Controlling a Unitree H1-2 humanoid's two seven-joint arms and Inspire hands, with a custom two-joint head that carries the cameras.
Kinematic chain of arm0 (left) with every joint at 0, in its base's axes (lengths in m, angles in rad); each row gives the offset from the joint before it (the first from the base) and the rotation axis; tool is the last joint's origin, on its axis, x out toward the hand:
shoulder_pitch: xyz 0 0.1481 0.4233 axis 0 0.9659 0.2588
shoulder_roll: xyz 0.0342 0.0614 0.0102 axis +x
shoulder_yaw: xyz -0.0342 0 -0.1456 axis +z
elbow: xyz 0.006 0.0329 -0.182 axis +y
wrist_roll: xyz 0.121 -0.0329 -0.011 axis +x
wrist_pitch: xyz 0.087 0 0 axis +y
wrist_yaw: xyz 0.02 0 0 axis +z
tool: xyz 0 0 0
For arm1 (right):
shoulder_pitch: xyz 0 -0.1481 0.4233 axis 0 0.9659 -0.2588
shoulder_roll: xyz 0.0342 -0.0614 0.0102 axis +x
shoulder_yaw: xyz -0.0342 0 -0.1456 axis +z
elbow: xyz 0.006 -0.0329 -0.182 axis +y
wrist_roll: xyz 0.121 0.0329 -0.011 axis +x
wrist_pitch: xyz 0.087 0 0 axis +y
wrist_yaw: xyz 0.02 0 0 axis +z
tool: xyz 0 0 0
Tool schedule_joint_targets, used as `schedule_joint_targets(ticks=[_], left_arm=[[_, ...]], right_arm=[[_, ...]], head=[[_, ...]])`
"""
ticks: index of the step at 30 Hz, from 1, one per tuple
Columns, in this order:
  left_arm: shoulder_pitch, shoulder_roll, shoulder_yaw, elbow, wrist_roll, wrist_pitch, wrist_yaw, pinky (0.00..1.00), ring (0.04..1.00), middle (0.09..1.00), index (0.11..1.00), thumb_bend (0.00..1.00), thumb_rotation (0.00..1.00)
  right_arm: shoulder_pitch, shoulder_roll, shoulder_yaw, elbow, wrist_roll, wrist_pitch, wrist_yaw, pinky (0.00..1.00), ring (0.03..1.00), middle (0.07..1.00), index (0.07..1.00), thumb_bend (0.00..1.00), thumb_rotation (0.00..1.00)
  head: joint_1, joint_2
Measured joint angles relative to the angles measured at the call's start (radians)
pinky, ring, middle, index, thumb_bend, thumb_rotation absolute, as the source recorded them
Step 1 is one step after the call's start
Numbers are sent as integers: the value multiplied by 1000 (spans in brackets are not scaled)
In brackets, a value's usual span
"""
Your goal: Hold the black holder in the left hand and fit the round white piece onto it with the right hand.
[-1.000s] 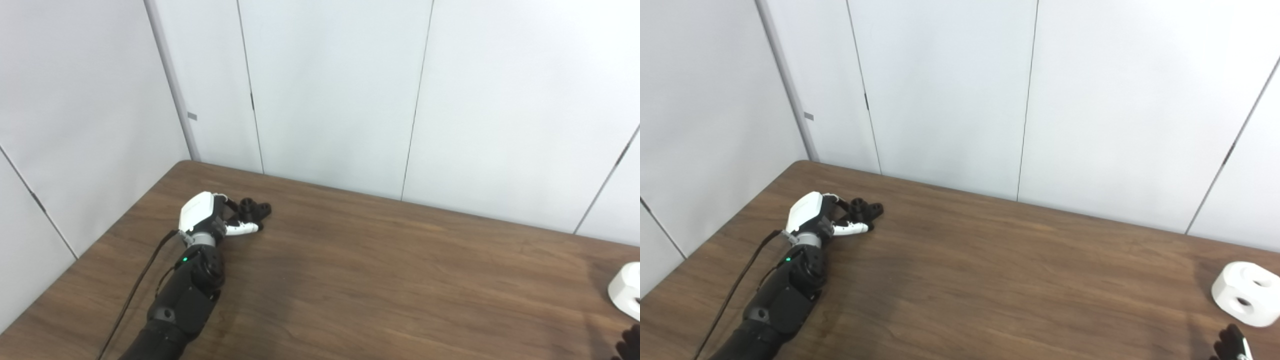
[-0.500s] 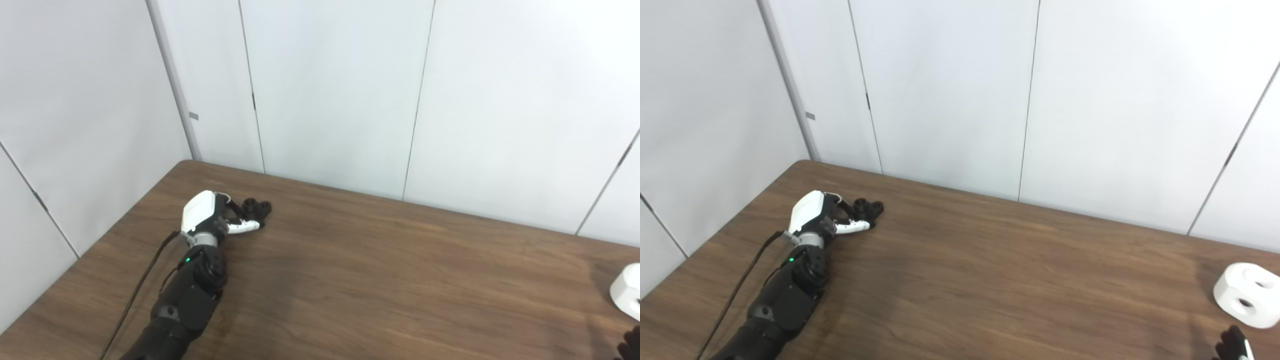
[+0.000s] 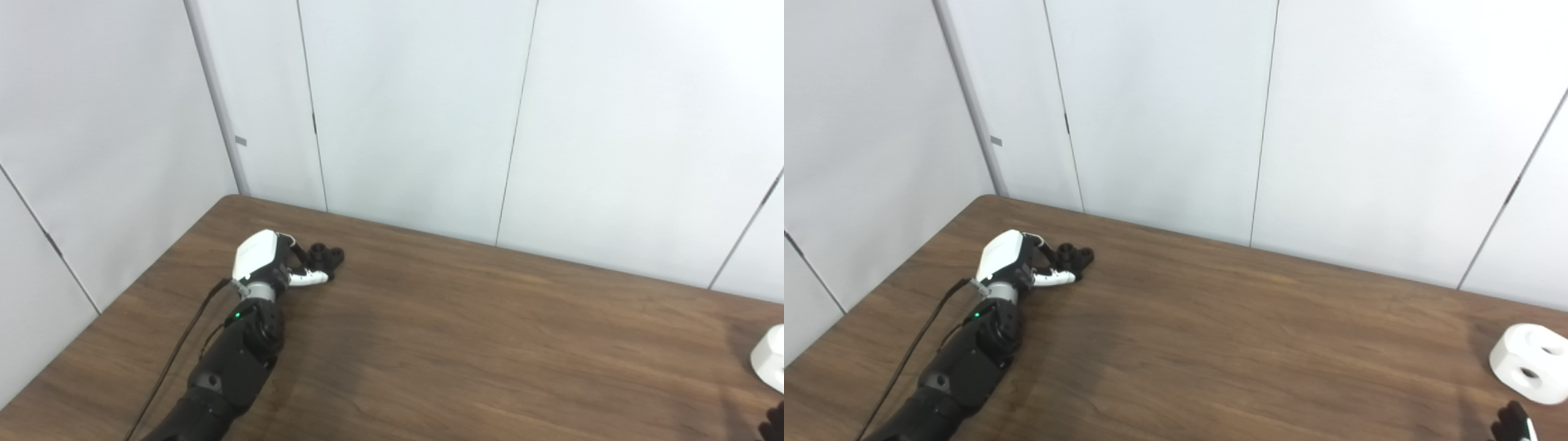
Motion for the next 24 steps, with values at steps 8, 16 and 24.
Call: schedule_joint_targets(ticks=[8,16,24], left_arm=[[72,-13,-17,-122,20,5,-14,1000,960,833,486,523,49],[153,-30,-33,-255,20,1,-60,1000,946,837,487,523,52],[246,-66,-62,-423,32,1,-131,1000,963,847,486,523,51]], right_arm=[[0,5,5,-3,-9,8,-9,1000,1000,1000,1000,607,1000],[2,25,14,-17,-44,19,-38,1000,1000,1000,1000,571,1000],[8,34,25,-29,-63,26,-52,1000,1000,1000,1000,529,1000]], head=[[-21,0],[-55,8],[-103,25]])
